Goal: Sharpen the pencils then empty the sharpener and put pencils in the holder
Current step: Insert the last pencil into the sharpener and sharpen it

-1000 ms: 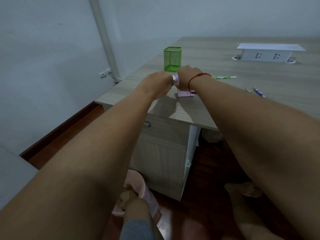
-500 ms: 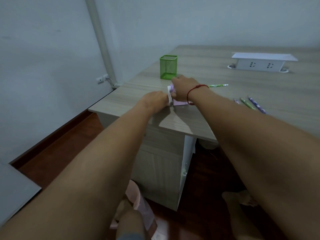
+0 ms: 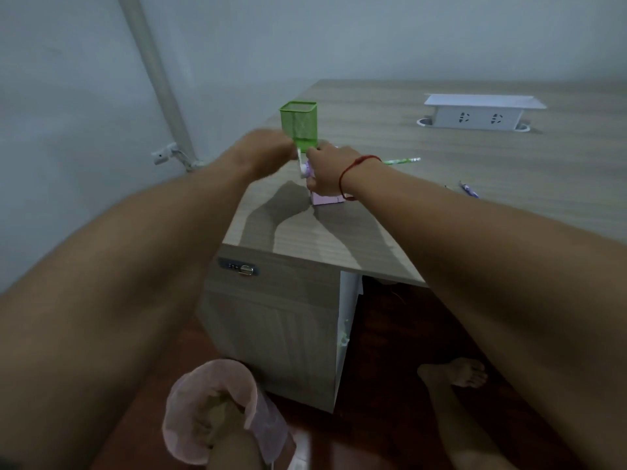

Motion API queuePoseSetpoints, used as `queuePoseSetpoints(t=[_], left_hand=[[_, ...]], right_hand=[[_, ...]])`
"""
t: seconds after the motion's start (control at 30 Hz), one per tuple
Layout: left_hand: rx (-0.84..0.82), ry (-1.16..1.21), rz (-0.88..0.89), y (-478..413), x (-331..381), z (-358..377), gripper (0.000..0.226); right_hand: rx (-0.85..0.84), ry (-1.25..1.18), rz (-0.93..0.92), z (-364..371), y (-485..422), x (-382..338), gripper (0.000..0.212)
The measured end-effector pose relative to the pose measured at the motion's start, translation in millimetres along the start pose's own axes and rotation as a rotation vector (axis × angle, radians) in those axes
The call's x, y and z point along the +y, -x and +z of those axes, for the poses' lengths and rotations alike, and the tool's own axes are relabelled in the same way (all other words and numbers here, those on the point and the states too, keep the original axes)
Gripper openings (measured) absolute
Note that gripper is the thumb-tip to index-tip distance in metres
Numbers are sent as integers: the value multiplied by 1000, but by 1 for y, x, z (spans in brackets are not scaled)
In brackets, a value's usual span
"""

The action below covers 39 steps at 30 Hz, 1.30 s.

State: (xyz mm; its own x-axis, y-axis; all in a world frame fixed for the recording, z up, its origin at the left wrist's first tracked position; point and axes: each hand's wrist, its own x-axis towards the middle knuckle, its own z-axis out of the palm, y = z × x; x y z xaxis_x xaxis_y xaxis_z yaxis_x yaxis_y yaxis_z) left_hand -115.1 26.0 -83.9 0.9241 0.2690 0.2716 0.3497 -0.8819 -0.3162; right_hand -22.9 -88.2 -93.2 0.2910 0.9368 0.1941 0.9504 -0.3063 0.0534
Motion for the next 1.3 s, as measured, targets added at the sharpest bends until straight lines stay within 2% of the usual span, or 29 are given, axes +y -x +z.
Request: queuePoseSetpoints(t=[0.33, 0.43, 0.6, 0.77, 0.87, 1.03, 1.3], left_hand=[[208, 140, -27, 31, 26, -2, 20], [40, 173, -65, 48, 47, 14, 25], [-181, 165, -175, 58, 49, 33, 27], [-270, 98, -164, 32, 26, 31, 33], [-191, 93, -173, 21, 18, 25, 31], [38, 46, -58, 6, 3, 11, 24], [223, 124, -126, 18, 12, 15, 21]], right_hand=[[2, 48, 92, -9, -1, -2, 37], [-28, 42, 127, -3, 1, 0, 38], [-13, -8, 37, 5, 4, -11, 36], [-5, -24, 7, 3, -1, -10, 37], [-14, -7, 3, 7, -4, -8, 38], [-3, 9, 12, 2, -5, -4, 40], [-24, 57, 27, -2, -5, -1, 38]])
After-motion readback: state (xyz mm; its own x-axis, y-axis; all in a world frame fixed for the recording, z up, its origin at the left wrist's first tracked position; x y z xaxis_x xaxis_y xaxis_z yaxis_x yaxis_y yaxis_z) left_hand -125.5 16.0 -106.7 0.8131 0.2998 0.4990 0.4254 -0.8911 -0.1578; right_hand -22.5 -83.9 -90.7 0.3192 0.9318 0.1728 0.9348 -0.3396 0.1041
